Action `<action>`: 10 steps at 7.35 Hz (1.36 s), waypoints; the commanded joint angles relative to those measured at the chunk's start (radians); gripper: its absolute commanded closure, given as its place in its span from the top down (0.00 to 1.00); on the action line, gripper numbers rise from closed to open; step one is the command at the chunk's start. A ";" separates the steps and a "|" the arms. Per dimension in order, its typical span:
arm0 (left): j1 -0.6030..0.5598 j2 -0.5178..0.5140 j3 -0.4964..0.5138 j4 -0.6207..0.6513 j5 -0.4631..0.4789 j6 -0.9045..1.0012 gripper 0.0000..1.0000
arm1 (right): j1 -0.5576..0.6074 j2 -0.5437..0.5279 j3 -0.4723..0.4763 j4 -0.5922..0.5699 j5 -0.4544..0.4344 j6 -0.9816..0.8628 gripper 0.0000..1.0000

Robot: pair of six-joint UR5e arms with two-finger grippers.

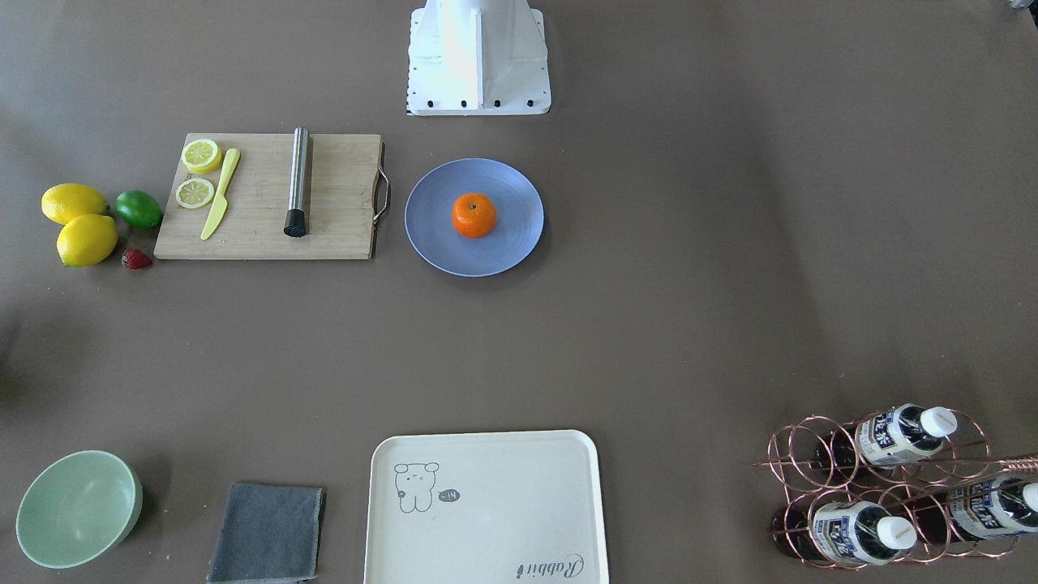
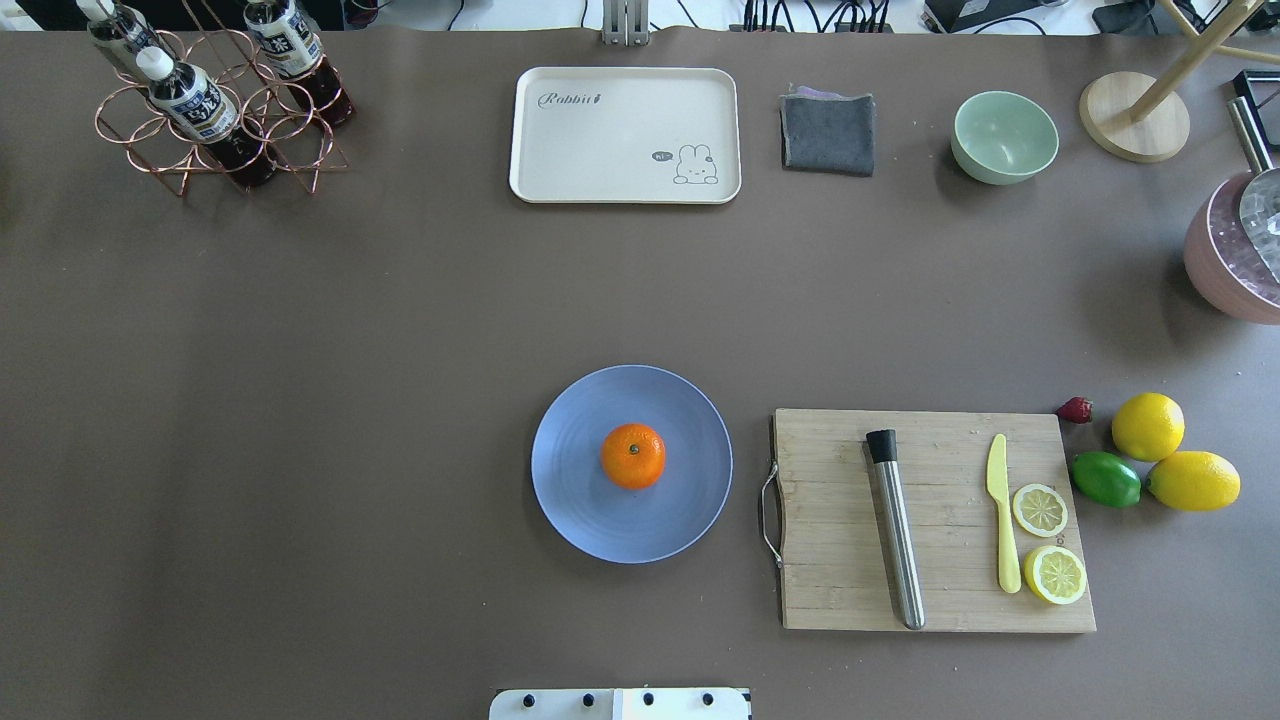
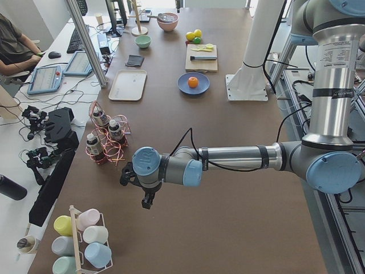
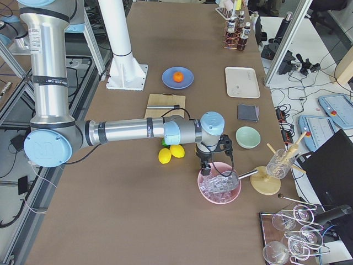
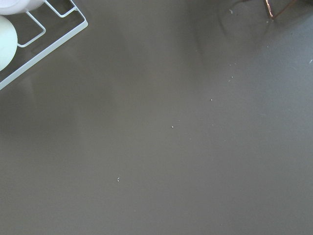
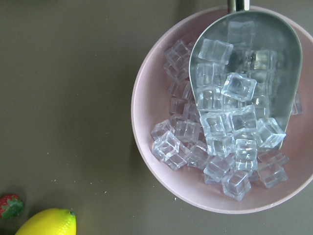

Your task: Pick orange to plate

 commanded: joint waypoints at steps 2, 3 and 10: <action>-0.003 -0.011 -0.001 0.009 -0.002 -0.029 0.98 | 0.002 -0.014 -0.004 0.002 0.000 -0.008 1.00; -0.003 -0.011 -0.007 0.006 -0.003 -0.095 0.98 | 0.002 -0.028 0.002 0.002 0.000 -0.008 1.00; -0.017 -0.004 -0.075 0.048 0.093 -0.118 0.98 | 0.002 -0.037 0.004 0.004 -0.005 -0.010 1.00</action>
